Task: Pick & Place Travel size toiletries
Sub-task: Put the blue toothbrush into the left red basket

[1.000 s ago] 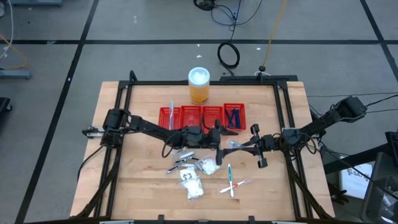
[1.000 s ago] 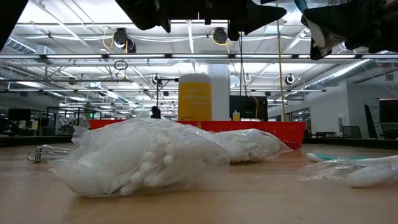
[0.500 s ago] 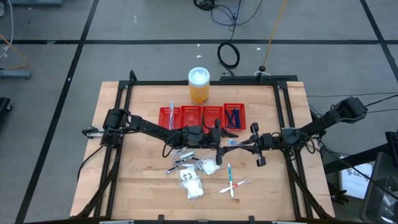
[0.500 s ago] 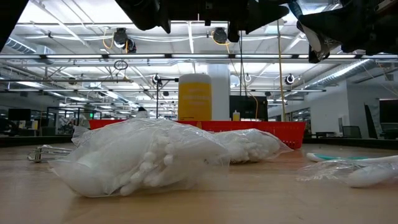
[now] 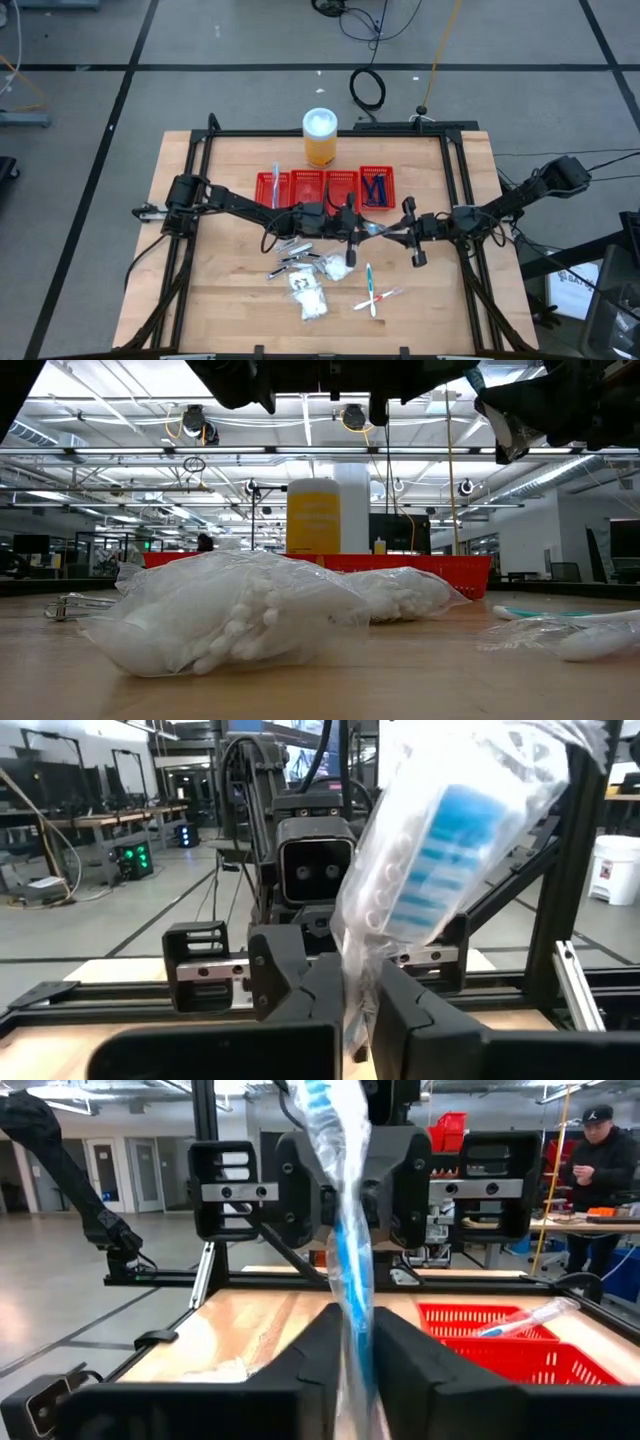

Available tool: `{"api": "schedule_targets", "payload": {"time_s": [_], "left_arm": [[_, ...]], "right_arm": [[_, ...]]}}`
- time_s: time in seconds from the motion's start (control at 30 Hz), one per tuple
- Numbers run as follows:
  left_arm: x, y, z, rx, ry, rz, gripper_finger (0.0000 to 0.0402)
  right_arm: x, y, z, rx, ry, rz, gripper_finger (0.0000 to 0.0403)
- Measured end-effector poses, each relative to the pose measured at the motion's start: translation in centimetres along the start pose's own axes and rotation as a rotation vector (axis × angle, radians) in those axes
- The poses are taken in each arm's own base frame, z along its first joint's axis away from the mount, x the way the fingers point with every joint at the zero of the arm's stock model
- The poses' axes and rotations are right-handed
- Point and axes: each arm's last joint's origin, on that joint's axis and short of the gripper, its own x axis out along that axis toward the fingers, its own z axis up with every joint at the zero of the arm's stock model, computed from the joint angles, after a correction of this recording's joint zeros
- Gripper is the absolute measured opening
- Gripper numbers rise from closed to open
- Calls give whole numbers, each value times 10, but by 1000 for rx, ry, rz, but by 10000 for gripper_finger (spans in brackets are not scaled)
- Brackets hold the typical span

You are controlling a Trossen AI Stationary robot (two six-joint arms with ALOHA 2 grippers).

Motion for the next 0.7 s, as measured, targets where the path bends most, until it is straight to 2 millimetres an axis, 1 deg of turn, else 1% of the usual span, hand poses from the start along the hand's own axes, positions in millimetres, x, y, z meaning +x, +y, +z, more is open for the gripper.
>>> {"api": "schedule_targets", "payload": {"time_s": [0.07,0.13,0.27,0.4,0.53,0.63,0.7], "left_arm": [[-1,0,0,0,14,12,8],[-3,-1,6,3,29,25,10],[-15,-6,28,44,99,85,6],[-34,-12,53,107,210,199,5],[-56,-21,72,139,308,326,6],[-75,-27,83,159,380,450,4],[-88,-27,88,159,427,551,5]], "right_arm": [[0,0,-2,-6,21,0,85],[0,0,-4,-1,42,-1,120],[0,0,-5,61,51,-4,196],[0,0,-8,52,76,6,257],[0,0,-8,50,82,5,291],[-1,0,-9,48,85,5,301],[-1,0,-9,46,90,5,301]]}}
